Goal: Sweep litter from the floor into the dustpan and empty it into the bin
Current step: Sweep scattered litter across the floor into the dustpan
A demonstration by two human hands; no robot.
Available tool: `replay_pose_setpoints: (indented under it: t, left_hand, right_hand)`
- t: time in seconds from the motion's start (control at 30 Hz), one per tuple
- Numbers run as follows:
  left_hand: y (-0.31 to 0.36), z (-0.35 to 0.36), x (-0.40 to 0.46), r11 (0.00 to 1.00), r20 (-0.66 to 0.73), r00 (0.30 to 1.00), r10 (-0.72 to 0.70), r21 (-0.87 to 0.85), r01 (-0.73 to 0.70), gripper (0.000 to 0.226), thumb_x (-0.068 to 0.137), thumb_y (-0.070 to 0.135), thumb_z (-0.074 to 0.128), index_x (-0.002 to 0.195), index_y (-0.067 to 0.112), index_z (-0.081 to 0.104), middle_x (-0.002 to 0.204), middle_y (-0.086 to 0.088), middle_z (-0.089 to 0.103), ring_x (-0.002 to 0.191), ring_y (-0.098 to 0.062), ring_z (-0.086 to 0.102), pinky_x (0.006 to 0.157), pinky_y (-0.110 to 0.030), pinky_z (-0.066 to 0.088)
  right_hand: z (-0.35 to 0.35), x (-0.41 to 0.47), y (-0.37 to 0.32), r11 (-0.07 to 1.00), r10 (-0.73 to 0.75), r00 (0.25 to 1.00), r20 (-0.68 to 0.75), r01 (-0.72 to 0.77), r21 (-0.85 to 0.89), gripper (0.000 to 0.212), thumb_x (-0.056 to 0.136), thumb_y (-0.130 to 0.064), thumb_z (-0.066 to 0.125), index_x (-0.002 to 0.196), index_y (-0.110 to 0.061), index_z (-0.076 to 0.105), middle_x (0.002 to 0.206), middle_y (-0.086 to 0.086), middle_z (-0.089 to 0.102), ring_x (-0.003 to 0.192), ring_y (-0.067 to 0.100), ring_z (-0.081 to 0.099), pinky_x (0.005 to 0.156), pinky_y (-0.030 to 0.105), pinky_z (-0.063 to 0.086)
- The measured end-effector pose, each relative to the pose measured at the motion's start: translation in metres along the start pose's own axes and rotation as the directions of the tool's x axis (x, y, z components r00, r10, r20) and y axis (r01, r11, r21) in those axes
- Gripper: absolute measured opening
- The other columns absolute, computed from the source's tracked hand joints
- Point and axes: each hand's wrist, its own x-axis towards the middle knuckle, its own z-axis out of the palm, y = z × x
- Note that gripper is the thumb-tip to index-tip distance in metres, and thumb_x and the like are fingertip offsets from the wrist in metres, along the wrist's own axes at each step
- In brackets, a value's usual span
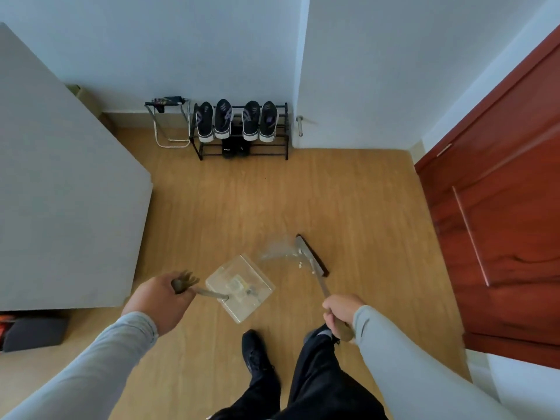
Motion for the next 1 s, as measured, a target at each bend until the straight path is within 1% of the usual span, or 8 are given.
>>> replay_pose_setpoints:
  t: [0.03, 0.17, 0.37, 0.47, 0.57, 0.73, 0.87, 1.0]
  left_hand:
    - [-0.001, -0.002, 0.001, 1.000, 0.004, 1.000, -0.002, -0.005, 0.002, 0.033, 0.088, 0.044, 0.067, 0.116, 0.027, 0.070, 0.088, 0.008, 0.070, 0.082, -0.016, 0.065, 0.080, -0.032, 0.055]
    - [-0.011, -0.004, 0.007, 0.999, 0.009, 1.000, -0.020, -0.041, 0.020, 0.033, 0.089, 0.041, 0.068, 0.117, 0.025, 0.070, 0.090, 0.007, 0.070, 0.085, -0.019, 0.065, 0.080, -0.032, 0.054]
    - [-0.018, -0.005, 0.009, 0.997, -0.003, 1.000, -0.030, -0.078, 0.029, 0.035, 0.089, 0.043, 0.066, 0.120, 0.027, 0.068, 0.084, 0.011, 0.065, 0.079, -0.015, 0.062, 0.072, -0.029, 0.051]
    - [-0.025, -0.005, 0.008, 0.995, -0.002, 0.999, -0.047, -0.088, 0.047, 0.035, 0.089, 0.043, 0.067, 0.119, 0.026, 0.069, 0.081, 0.013, 0.064, 0.076, -0.014, 0.062, 0.072, -0.030, 0.052]
    - [-0.030, -0.006, 0.008, 0.995, -0.021, 0.999, -0.050, -0.091, 0.048, 0.029, 0.089, 0.041, 0.068, 0.114, 0.025, 0.070, 0.079, 0.012, 0.065, 0.076, -0.016, 0.062, 0.074, -0.032, 0.052]
    - [-0.031, -0.007, 0.009, 0.997, -0.028, 0.998, -0.053, -0.050, 0.052, 0.031, 0.089, 0.041, 0.069, 0.114, 0.022, 0.070, 0.081, 0.008, 0.067, 0.075, -0.015, 0.062, 0.073, -0.032, 0.052]
    - [-0.029, -0.006, 0.008, 0.998, -0.018, 0.998, -0.054, -0.032, 0.053, 0.033, 0.090, 0.041, 0.069, 0.117, 0.023, 0.070, 0.081, 0.009, 0.066, 0.075, -0.014, 0.063, 0.072, -0.031, 0.052]
    - [-0.027, -0.004, 0.006, 0.998, -0.005, 0.998, -0.057, -0.012, 0.057, 0.023, 0.090, 0.042, 0.068, 0.106, 0.025, 0.069, 0.076, 0.010, 0.067, 0.071, -0.014, 0.064, 0.071, -0.033, 0.057]
  right_hand:
    - [-0.003, -0.003, 0.001, 0.999, 0.000, 0.999, 0.033, -0.002, 0.046, 0.021, 0.096, -0.011, 0.054, 0.076, -0.002, 0.055, 0.070, 0.010, 0.057, 0.026, 0.014, 0.049, 0.033, 0.013, 0.041]
    - [-0.015, -0.030, 0.005, 0.995, 0.009, 1.000, -0.005, -0.008, 0.099, 0.020, 0.096, -0.014, 0.055, 0.079, -0.004, 0.054, 0.059, 0.006, 0.057, 0.029, 0.009, 0.045, 0.031, 0.014, 0.039]
    - [-0.007, -0.035, 0.011, 0.954, 0.067, 0.998, 0.000, -0.064, 0.293, 0.027, 0.099, -0.009, 0.045, 0.073, -0.004, 0.050, 0.067, 0.006, 0.049, 0.023, 0.015, 0.045, 0.029, 0.013, 0.039]
    - [0.024, -0.019, 0.005, 0.928, 0.048, 0.998, 0.030, -0.055, 0.368, 0.011, 0.093, -0.005, 0.044, 0.089, -0.009, 0.052, 0.064, 0.004, 0.048, 0.030, 0.013, 0.047, 0.032, 0.017, 0.042]
    - [0.061, -0.007, -0.004, 0.897, 0.016, 0.993, 0.119, -0.067, 0.437, 0.015, 0.093, -0.005, 0.042, 0.104, -0.014, 0.049, 0.063, 0.001, 0.047, 0.032, 0.012, 0.046, 0.034, 0.018, 0.042]
    - [0.099, -0.007, -0.026, 0.831, -0.070, 0.965, 0.251, -0.083, 0.550, 0.012, 0.098, -0.009, 0.040, 0.105, -0.015, 0.048, 0.057, -0.002, 0.044, 0.045, 0.010, 0.045, 0.034, 0.018, 0.040]
    - [0.098, -0.011, -0.045, 0.746, -0.136, 0.939, 0.316, -0.113, 0.656, 0.011, 0.099, -0.009, 0.037, 0.098, -0.014, 0.047, 0.050, -0.003, 0.042, 0.034, 0.008, 0.046, 0.033, 0.016, 0.040]
    - [0.084, -0.014, -0.053, 0.681, -0.200, 0.917, 0.345, -0.122, 0.722, 0.016, 0.101, -0.009, 0.037, 0.088, -0.013, 0.046, 0.048, -0.004, 0.040, 0.033, 0.007, 0.044, 0.031, 0.015, 0.039]
